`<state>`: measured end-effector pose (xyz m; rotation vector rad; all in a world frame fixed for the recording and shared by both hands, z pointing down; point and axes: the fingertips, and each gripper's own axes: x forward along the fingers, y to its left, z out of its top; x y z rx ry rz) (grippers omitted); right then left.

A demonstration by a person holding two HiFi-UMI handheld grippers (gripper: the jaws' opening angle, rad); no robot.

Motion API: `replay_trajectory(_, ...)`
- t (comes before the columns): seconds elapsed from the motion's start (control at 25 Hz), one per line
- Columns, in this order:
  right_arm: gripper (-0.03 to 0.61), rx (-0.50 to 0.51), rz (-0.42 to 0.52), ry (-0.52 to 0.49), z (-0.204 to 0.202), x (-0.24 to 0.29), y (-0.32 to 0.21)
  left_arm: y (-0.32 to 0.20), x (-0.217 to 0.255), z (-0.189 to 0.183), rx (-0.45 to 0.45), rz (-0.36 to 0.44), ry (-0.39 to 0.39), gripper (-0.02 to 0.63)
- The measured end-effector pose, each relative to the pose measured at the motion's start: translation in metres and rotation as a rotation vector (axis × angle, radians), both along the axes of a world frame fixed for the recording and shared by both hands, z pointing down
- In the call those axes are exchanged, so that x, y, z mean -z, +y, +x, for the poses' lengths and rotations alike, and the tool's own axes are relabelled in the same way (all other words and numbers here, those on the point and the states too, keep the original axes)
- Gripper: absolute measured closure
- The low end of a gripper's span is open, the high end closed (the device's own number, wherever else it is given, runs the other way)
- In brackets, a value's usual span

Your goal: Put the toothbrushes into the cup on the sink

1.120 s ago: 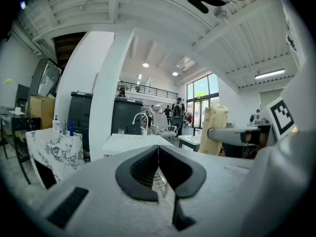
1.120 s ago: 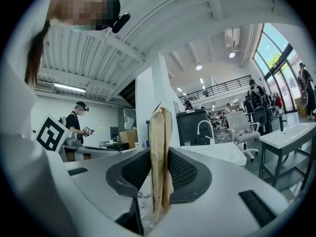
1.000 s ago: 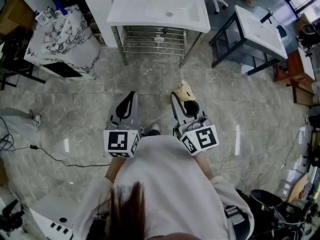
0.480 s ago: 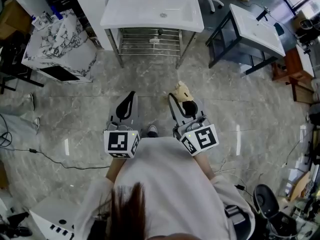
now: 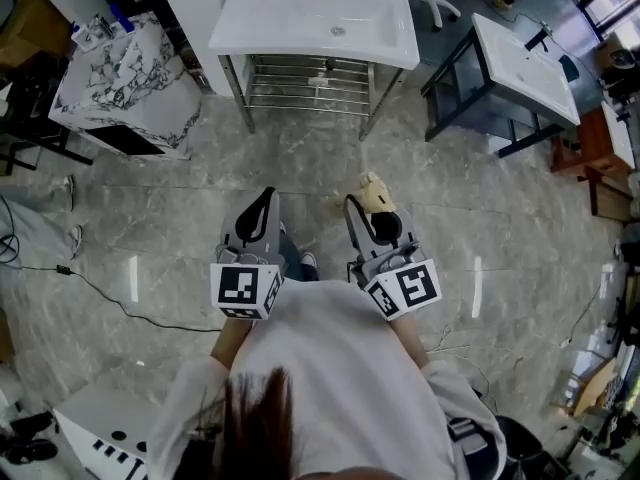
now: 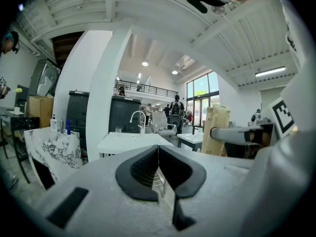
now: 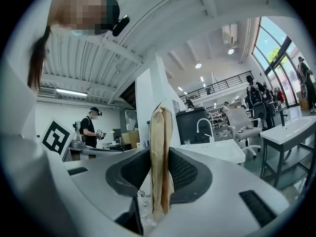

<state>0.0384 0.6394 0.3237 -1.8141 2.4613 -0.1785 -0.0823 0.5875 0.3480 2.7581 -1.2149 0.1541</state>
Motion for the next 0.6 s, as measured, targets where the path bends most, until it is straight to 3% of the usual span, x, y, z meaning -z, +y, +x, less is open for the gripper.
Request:
replay_trajectory(0.28, 0.471, 0.015, -0.028, -0.01, -0.013, -0.005, -0.043, -0.044, -0.006, -0.012, 0.006, -0.028, 0.007, 0.598)
replay_trajectory(0.6, 0.471, 0.005, -0.029, -0.008, -0.03, 0.008, -0.132, -0.134, 0.004, -0.037, 0.006, -0.021, -0.002, 0.598)
